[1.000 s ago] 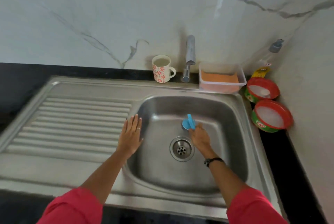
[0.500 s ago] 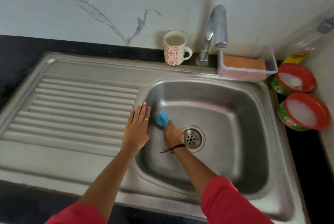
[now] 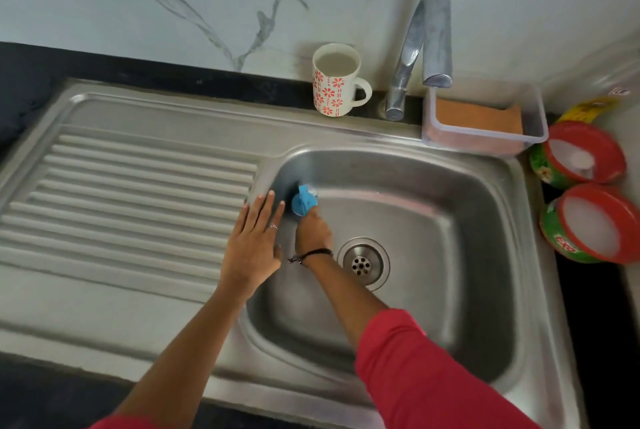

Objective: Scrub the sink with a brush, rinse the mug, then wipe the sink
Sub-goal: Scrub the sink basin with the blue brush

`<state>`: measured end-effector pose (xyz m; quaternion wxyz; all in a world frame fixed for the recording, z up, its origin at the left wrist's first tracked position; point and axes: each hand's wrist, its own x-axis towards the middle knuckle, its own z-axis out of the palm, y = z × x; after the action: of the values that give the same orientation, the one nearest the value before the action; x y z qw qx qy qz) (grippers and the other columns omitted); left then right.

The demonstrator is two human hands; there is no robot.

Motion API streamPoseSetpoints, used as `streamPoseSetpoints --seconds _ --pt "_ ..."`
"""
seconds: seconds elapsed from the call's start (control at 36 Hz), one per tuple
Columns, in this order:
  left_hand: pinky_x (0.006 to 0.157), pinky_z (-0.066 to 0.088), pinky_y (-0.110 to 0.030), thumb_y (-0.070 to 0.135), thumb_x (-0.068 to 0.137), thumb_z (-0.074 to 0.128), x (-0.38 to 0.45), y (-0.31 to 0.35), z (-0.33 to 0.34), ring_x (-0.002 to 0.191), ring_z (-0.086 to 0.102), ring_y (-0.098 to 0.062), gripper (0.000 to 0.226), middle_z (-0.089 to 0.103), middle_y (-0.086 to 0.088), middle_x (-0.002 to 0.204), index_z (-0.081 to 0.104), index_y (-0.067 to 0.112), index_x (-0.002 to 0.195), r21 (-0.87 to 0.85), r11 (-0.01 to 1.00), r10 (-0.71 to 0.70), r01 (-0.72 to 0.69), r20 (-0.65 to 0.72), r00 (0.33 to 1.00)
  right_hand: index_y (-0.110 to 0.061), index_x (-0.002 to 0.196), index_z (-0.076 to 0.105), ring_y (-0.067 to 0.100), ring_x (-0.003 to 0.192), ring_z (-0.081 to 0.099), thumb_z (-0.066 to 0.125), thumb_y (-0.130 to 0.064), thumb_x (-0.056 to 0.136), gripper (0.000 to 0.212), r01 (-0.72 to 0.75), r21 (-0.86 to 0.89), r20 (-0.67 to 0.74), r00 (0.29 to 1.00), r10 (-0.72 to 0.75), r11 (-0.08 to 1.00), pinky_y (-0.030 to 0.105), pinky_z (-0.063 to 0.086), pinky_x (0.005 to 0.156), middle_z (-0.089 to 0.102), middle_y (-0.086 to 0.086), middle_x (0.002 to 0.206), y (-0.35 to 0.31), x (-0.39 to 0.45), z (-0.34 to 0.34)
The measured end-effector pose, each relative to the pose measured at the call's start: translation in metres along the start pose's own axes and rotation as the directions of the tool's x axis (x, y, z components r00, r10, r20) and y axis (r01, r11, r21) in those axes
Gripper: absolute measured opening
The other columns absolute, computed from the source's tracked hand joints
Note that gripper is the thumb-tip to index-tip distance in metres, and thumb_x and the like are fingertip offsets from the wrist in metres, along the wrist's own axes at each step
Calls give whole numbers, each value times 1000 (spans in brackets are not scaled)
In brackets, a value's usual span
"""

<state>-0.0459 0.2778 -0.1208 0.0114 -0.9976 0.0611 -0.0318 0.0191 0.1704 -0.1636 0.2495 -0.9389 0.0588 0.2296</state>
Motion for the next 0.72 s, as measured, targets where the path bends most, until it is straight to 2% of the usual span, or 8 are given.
streamPoseSetpoints --seconds 0.11,0.19,0.28,0.36,0.47,0.53,0.61,0.72 --pt "113 17 -43 20 60 79 0 -1 -1 137 31 -31 89 34 -16 148 43 7 139 -1 1000 -4 4 -2 1000 -4 141 26 36 107 59 28 -17 101 42 14 -151 -41 999 -20 988 42 46 85 61 19 117 43 11 -21" --pt "112 18 -43 20 60 77 1 -1 -2 138 32 -30 87 35 -15 148 43 8 139 -10 1000 -9 9 6 1000 -2 135 35 37 108 58 30 -20 101 39 -184 10 -158 970 183 983 41 45 86 60 21 118 74 21 -44" --pt "112 18 -42 20 63 74 2 -1 -3 138 31 -28 85 34 -14 149 42 8 140 -29 999 -23 23 13 1000 -2 137 33 36 109 57 32 -19 101 40 -287 103 -162 940 301 952 40 46 87 59 21 119 74 16 -43" --pt "113 15 -40 21 65 73 2 -1 -2 140 29 -27 83 33 -13 150 41 9 141 -31 999 -33 34 32 999 -1 144 23 34 112 57 29 -19 102 46 -202 -15 -95 975 200 979 39 45 88 59 19 122 51 4 -25" --pt "116 8 -36 16 62 74 3 0 -3 139 26 -24 83 34 -13 149 44 8 139 -18 999 -42 43 28 999 -4 140 27 34 105 60 26 -18 101 41 44 -165 -2 999 -45 985 40 47 83 62 17 116 22 -9 -2" --pt "116 6 -35 14 61 74 3 0 -5 139 25 -25 83 34 -13 149 44 7 139 -7 999 -46 46 41 998 -4 138 29 34 103 61 27 -16 101 39 102 -195 16 995 -101 976 40 47 81 62 17 115 22 -14 0" --pt "116 4 -35 14 60 72 3 1 -7 140 27 -26 84 33 -13 150 44 6 139 7 999 -54 53 72 996 -3 139 27 34 106 60 26 -12 100 40 86 -241 2 996 -88 967 40 47 83 61 18 116 43 -15 -13" --pt "115 5 -35 10 52 74 3 2 -8 137 33 -28 87 37 -14 147 48 4 136 10 998 -57 56 84 995 -1 141 25 36 105 60 27 -16 101 43 -83 -207 -116 992 60 975 41 47 84 62 19 115 107 -12 -44"
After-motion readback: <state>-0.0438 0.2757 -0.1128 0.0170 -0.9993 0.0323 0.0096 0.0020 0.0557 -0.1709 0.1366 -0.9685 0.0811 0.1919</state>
